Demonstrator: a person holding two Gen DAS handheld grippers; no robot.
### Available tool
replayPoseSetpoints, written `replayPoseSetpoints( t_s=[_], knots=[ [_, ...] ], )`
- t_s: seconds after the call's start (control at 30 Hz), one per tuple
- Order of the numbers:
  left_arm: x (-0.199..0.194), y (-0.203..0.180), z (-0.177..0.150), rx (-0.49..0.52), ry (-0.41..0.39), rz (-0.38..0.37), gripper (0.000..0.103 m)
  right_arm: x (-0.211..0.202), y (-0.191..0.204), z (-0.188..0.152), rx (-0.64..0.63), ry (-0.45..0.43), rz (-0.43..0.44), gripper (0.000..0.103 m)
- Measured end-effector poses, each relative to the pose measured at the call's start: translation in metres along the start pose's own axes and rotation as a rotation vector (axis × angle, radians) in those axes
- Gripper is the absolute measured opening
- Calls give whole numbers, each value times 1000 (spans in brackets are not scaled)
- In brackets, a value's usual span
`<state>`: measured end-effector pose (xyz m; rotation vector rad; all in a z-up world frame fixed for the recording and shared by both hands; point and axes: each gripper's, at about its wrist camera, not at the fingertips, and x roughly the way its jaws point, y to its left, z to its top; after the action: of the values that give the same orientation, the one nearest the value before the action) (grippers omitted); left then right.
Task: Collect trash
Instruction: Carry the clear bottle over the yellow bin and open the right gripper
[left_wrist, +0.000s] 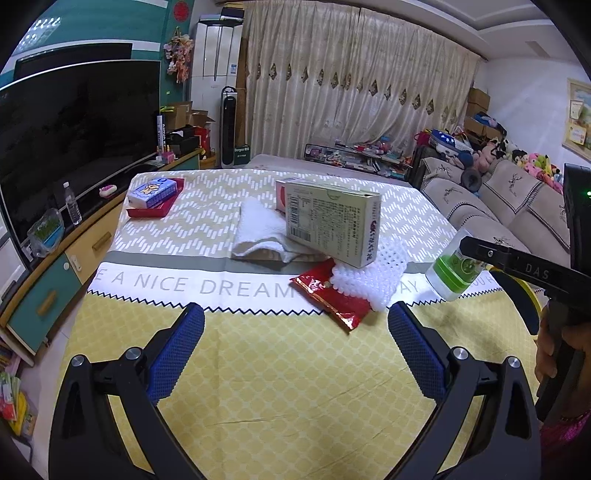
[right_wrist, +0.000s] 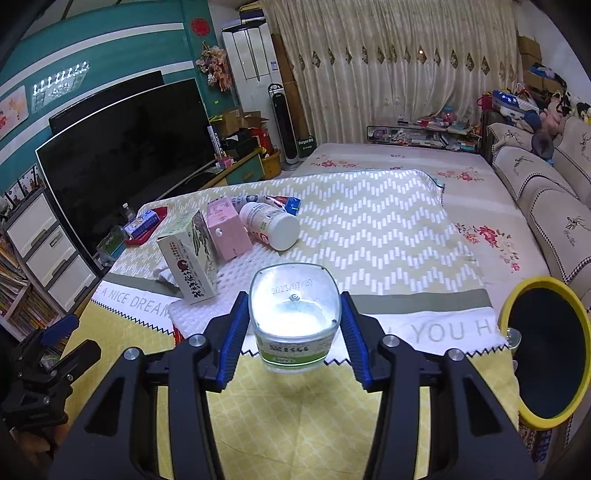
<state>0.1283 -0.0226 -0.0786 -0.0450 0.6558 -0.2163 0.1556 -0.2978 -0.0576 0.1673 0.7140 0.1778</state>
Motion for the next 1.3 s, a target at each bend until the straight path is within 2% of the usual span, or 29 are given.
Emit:
replayPoseSetpoints(
  t_s=[0.27, 0.47, 0.77, 1.0, 1.1, 1.3],
  knots=[
    [1, -7, 0, 21, 9, 3, 98, -9, -12, -4, 19, -5, 11, 47],
    [8, -12, 0, 33, 23, 1, 98, -15, -35, -5, 50, -21, -37, 47],
    [22, -33, 4, 63, 45, -7, 98, -36, -116, -12, 166, -59, -221, 47],
    [33, -55, 9, 100, 61, -12, 98, -49, -193, -27, 282, -66, -395, 47],
    [35, -61, 9, 114, 65, -10, 98, -48, -220, -37, 327, -51, -443, 47],
    [37, -70, 11, 130, 68, -9, 98, -40, -251, -51, 375, -23, -490, 47]
  ],
)
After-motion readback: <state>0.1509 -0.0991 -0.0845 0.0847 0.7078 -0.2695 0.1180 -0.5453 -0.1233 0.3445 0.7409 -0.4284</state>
